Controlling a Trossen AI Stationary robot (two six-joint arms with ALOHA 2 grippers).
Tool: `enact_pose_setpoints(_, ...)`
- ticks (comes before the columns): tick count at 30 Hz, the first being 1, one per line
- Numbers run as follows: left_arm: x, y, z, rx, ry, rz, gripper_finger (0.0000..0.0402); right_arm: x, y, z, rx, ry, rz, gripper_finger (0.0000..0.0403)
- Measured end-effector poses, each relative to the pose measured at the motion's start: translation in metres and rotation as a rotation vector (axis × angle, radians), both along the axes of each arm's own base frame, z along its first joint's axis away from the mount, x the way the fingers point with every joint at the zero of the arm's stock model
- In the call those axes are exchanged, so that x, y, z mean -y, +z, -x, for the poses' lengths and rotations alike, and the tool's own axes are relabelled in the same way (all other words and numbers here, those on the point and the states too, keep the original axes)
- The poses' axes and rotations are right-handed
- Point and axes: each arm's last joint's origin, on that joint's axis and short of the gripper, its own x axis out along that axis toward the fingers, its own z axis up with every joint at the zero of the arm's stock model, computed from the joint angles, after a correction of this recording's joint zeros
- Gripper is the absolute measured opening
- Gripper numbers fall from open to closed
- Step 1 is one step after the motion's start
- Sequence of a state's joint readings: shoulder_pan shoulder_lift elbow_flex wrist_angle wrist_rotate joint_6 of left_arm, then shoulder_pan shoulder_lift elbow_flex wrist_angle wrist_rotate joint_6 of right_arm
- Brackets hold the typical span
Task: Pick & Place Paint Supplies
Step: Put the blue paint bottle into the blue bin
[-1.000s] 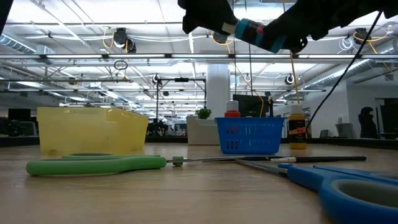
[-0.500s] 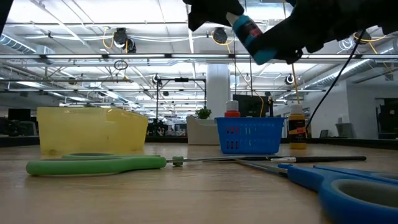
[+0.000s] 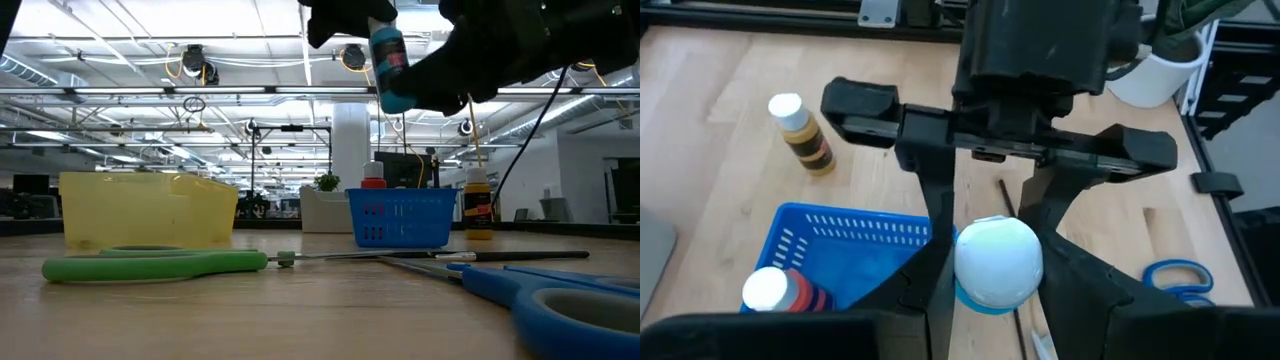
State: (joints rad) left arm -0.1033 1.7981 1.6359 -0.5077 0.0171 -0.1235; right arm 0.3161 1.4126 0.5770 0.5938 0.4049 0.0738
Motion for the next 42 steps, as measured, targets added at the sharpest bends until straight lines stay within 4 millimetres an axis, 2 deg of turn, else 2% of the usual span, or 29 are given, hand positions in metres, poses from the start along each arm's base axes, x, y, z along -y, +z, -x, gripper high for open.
enact_pose_setpoints(4, 0.005, 0.008, 0.000, 0.027, -0.018, -0.002, 0.0124, 0.000, -0.009, 0.000, -0.049, -0.006, 0.032, 0.0188)
enact_pose_setpoints(10, 0.015, 0.011, 0.003, 0.013, -0.054, -0.014, 0.0124, 0.001, -0.005, 0.003, -0.065, 0.008, 0.086, 0.0207)
enact_pose_setpoints(16, 0.010, 0.005, 0.007, -0.059, 0.026, -0.086, 0.0124, 0.004, 0.011, 0.015, -0.068, 0.021, 0.101, 0.0216)
enact_pose_setpoints(20, 0.007, 0.004, 0.008, -0.078, 0.052, -0.101, 0.0124, 0.007, 0.024, 0.026, -0.055, 0.000, 0.044, 0.0214)
enact_pose_setpoints(27, 0.004, -0.017, -0.003, -0.130, 0.061, -0.111, 0.0124, 0.010, 0.030, 0.034, -0.060, -0.021, -0.016, 0.0209)
enact_pose_setpoints(33, -0.010, -0.045, -0.016, -0.203, 0.114, -0.135, 0.0124, 0.010, 0.029, 0.034, -0.075, -0.020, -0.010, 0.0208)
enact_pose_setpoints(42, -0.027, -0.069, -0.028, -0.251, 0.152, -0.139, 0.0124, 0.010, 0.028, 0.034, -0.084, -0.018, -0.008, 0.0208)
